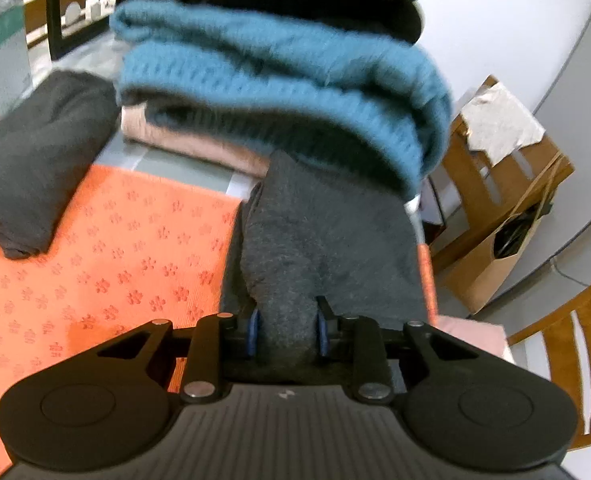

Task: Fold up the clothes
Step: 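Reach the right tool to the folded dark grey garment and grasp its edge, then lift the grey garment with the right tool and lay it on the cloth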

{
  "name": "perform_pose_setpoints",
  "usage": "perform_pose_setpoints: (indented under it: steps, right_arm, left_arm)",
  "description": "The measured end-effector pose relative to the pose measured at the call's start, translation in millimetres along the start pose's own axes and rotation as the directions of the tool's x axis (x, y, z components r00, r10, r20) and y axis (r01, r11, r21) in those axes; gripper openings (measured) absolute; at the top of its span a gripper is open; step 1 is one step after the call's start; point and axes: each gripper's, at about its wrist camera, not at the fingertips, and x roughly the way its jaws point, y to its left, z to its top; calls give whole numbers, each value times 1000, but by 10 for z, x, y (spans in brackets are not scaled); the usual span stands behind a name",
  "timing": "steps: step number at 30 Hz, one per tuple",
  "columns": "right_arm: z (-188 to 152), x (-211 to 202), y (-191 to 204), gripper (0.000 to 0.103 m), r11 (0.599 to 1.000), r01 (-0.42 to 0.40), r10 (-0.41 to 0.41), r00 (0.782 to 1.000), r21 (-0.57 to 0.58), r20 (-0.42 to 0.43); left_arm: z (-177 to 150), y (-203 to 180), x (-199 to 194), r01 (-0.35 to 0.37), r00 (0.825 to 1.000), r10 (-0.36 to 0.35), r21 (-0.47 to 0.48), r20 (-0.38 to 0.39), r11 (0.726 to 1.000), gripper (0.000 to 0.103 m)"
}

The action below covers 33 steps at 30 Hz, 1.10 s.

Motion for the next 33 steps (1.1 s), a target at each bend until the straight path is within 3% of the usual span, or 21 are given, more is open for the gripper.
perform_pose_setpoints:
  steps: [4, 8, 15, 21, 23, 33]
  right_arm:
    - [10, -439, -65, 29, 996, -67, 66, 997, 51, 28]
    - [-30, -836, -93, 29, 970, -193, 190, 981, 151, 35]
    - [-205, -1399, 284, 29, 917, -353, 351, 935, 187, 45]
    - [-270, -1736, 768, 29, 862, -471, 474, 880, 187, 30]
    - [-294, -1782, 929, 30, 849, -494, 501, 866, 186, 12]
    - [-518, -1723, 1649, 32, 846, -522, 532, 840, 106, -108]
  left_arm:
    - [-64, 47, -119, 6, 1000, -5, -22, 25, 1000, 103]
    - [-163, 91, -222, 21, 999, -19, -39, 40, 999, 103]
    - [-357, 213, -375, 25, 999, -22, -67, 47, 997, 103]
    - [-461, 313, -515, 4, 997, 3, -85, 74, 996, 103]
    - [-483, 337, -554, -10, 996, 17, -81, 86, 997, 103]
    - [-549, 495, -621, -45, 993, 56, -109, 99, 993, 103]
